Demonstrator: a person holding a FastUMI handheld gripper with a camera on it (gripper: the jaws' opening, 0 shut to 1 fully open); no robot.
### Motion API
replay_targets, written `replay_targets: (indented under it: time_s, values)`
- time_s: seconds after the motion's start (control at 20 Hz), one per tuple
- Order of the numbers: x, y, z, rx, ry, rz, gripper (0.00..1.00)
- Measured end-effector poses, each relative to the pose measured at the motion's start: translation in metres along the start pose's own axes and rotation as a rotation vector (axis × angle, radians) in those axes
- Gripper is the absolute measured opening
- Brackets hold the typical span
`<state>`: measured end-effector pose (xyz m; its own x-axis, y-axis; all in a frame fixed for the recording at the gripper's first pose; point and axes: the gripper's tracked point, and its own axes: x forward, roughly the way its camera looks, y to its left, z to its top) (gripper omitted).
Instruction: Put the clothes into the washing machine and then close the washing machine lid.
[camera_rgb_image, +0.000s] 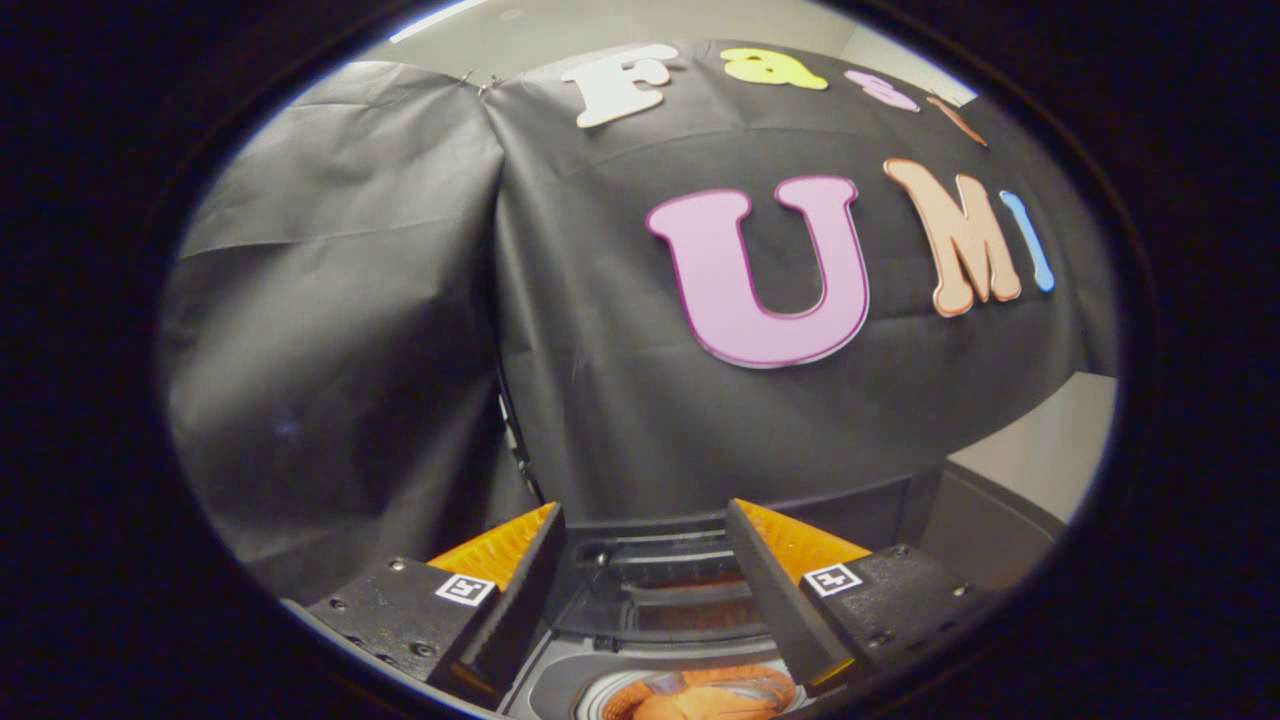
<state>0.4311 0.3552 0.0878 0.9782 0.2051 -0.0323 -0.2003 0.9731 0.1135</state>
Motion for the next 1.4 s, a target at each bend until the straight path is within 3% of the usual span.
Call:
replay_targets:
  time_s: [0.2, 0.5, 0.85, 1.05, 1.15, 1.25, 1.4]
  values:
    - [0.025, -0.010, 0.019, 0.012, -0.098, -0.054, 0.96]
    - [0.069, -0.036, -0.010, -0.060, -0.046, -0.151, 0.96]
    - [0.098, -0.064, -0.020, 0.021, -0.051, -0.246, 0.96]
    - [0.106, -0.070, -0.043, -0.042, -0.010, -0.260, 0.96]
    - [0.107, -0.072, -0.041, -0.199, -0.036, -0.249, 0.97]
    - [0.106, -0.068, -0.036, -0.136, -0.068, -0.238, 0.97]
    - [0.100, -0.067, -0.038, -0.147, -0.040, -0.234, 0.97]
